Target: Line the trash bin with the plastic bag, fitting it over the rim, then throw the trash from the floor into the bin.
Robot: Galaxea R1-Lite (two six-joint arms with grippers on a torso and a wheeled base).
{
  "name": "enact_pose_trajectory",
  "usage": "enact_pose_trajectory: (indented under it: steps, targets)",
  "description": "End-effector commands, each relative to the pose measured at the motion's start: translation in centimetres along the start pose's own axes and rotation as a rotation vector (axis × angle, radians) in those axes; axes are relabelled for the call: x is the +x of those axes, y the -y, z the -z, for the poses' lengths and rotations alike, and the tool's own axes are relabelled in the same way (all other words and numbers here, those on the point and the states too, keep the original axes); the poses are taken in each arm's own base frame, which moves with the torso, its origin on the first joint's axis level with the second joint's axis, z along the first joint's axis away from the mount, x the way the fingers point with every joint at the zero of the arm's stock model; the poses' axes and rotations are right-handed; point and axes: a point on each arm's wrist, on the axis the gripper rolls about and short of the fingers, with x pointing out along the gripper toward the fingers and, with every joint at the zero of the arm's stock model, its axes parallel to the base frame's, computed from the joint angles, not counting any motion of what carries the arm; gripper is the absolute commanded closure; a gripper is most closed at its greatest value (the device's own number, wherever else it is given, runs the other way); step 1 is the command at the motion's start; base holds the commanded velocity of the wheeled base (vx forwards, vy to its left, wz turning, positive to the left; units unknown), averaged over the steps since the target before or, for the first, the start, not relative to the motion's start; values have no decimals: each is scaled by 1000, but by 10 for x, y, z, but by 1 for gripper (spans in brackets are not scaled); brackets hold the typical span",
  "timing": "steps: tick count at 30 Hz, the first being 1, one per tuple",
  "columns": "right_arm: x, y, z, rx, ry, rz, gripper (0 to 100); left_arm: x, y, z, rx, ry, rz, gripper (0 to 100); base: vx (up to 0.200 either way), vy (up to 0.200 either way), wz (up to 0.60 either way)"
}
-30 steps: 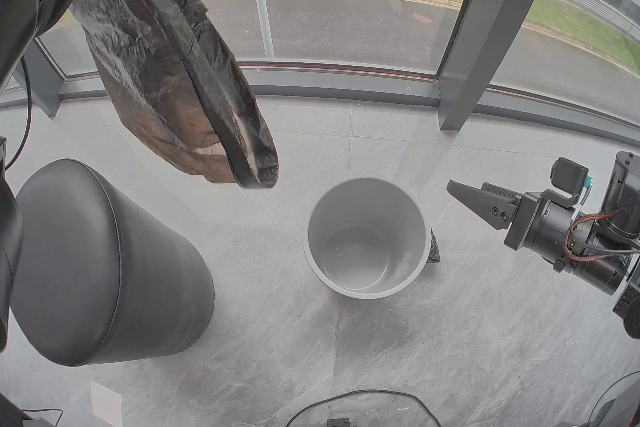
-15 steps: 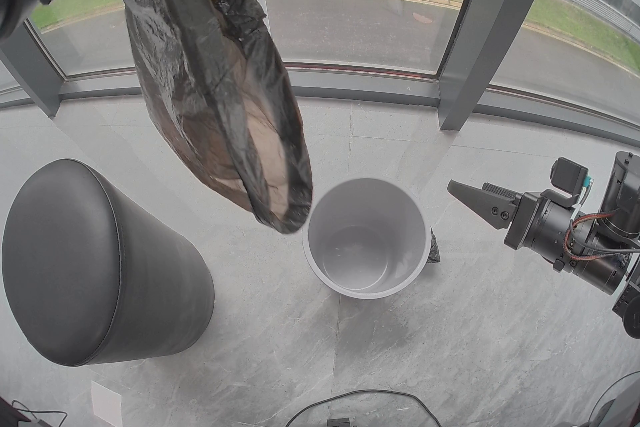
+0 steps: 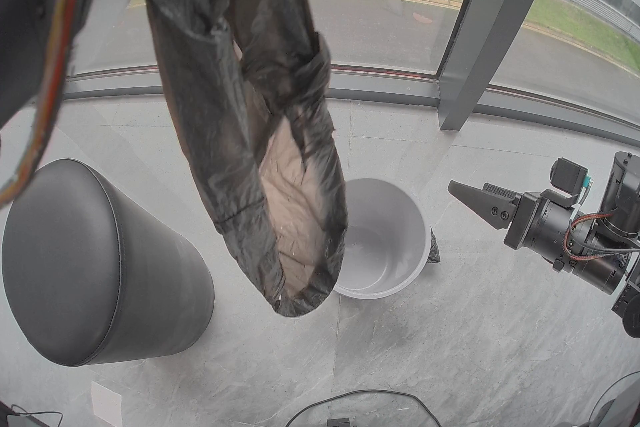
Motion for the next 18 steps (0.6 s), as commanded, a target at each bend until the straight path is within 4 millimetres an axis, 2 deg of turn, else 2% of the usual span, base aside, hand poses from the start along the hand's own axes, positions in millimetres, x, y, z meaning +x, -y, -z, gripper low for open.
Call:
enact_pose_trajectory:
  steps: [1, 7, 11, 14, 15, 18]
  targets:
    - [3, 4, 4, 1, -16, 13, 0, -3, -68, 30, -93, -90, -71, 100, 0, 0, 0]
    - [10, 2, 12, -24, -51, 4, 0, 2, -92, 29, -231, -101, -56, 100, 0, 0, 0]
    - [23, -13, 25, -85, -77, -76, 0, 31, -111, 18, -372, -37, -150, 100, 0, 0, 0]
    - [31, -29, 39, -111, -97, -132, 0, 50, -120, 15, -393, 0, -210, 100, 0, 0, 0]
    - [32, -30, 40, -111, -100, -135, 0, 51, -120, 15, -393, 2, -213, 100, 0, 0, 0]
    - [43, -50, 64, -124, -135, -164, 0, 57, -120, 17, -410, 3, -218, 100, 0, 0, 0]
